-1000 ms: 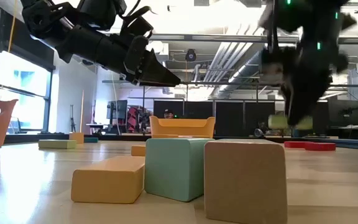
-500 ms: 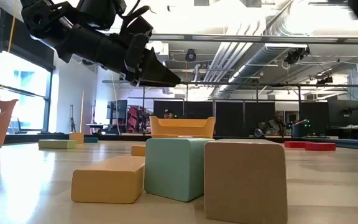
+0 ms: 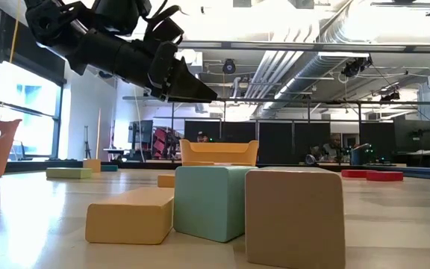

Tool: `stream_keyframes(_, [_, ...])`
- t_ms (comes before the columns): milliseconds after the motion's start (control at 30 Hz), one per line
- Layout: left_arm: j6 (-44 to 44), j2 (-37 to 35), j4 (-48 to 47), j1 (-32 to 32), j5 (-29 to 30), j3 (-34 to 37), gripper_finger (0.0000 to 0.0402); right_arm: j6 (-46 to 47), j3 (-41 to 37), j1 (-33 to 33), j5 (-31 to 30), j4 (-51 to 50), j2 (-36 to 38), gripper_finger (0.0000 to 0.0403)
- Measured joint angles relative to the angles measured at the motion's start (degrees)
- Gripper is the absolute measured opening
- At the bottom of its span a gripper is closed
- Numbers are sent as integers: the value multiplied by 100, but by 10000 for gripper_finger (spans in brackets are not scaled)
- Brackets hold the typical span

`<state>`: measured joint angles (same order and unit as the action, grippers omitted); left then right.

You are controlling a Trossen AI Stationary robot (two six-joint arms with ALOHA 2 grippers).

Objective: Sort blocks by size
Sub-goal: Put the thin light green block into the green bin

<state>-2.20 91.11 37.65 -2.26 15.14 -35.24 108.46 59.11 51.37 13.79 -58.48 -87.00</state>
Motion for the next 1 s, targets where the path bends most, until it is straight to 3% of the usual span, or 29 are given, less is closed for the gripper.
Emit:
stream_keyframes(467, [-63, 0, -4, 0, 0, 0, 172, -54, -6, -274, 375, -428, -236, 132])
stream_keyframes(733, [-63, 0, -9, -2, 0, 0, 172, -393, -824, -479, 1050, 490, -229, 133])
stream_keyframes(1000, [-46, 0, -9, -2, 0, 0, 172, -517, -1057, -591, 1008, 373, -231, 142])
